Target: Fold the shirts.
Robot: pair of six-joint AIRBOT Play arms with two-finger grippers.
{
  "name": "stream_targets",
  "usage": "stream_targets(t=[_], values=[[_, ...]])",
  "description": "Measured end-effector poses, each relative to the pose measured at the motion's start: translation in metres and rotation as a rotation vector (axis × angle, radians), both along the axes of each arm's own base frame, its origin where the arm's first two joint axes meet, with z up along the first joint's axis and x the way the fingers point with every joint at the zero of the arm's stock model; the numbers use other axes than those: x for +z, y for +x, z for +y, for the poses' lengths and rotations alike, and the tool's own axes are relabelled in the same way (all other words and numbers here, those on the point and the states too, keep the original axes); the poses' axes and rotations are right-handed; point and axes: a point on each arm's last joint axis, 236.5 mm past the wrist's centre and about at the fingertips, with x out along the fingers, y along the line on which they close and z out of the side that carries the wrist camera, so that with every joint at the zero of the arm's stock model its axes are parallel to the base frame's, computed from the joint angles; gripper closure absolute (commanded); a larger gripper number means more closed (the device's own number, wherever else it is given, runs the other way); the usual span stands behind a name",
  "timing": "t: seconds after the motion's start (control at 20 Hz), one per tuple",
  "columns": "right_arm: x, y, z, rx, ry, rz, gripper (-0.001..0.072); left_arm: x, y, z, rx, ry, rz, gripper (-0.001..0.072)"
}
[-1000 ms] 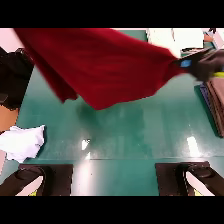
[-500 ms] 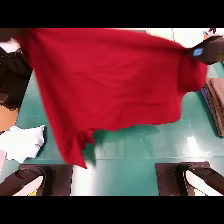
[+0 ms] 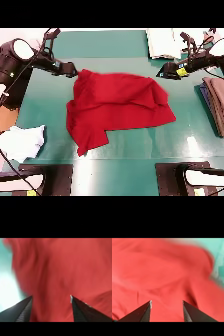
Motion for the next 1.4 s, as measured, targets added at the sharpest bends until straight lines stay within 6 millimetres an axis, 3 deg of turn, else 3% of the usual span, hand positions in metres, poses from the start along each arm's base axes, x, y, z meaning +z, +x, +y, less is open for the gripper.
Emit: stream_targets(t=[0.15,0.3,0.5,0.65,0.95,1.2,1.25,1.35,1.4], values=[[0.009,-0.005,0.004,0.025,0.026,0.009,0.0263,-0.011,-0.019,0.038,0.072,0.005,0.081,0.0150],[0.022,-0.024,0.011,0.061,0.027,-0.012,0.0263,-0.043,-0.065,0.063,0.124,0.010,0.190,0.0150],[0.029,-0.052,0.025,0.089,0.031,-0.050,0.0264,-0.109,-0.132,0.069,0.166,-0.004,0.337,0.0151],[0.029,-0.071,0.035,0.111,0.034,-0.063,0.0264,-0.146,-0.162,0.065,0.196,-0.036,0.410,0.0151],[0.029,-0.083,0.044,0.124,0.048,-0.074,0.0264,-0.176,-0.182,0.048,0.250,-0.141,0.451,0.0152],[0.034,-0.085,0.050,0.125,0.079,-0.080,0.0264,-0.185,-0.178,0.037,0.282,-0.208,0.455,0.0156],[0.034,-0.085,0.050,0.125,0.080,-0.080,0.0264,-0.187,-0.176,0.033,0.282,-0.219,0.458,0.0249],[0.034,-0.085,0.051,0.126,0.086,-0.079,0.0264,-0.192,-0.175,0.028,0.279,-0.220,0.460,0.0565],[0.034,-0.087,0.051,0.130,0.086,-0.072,0.0264,-0.193,-0.174,0.027,0.277,-0.220,0.462,0.0680]])
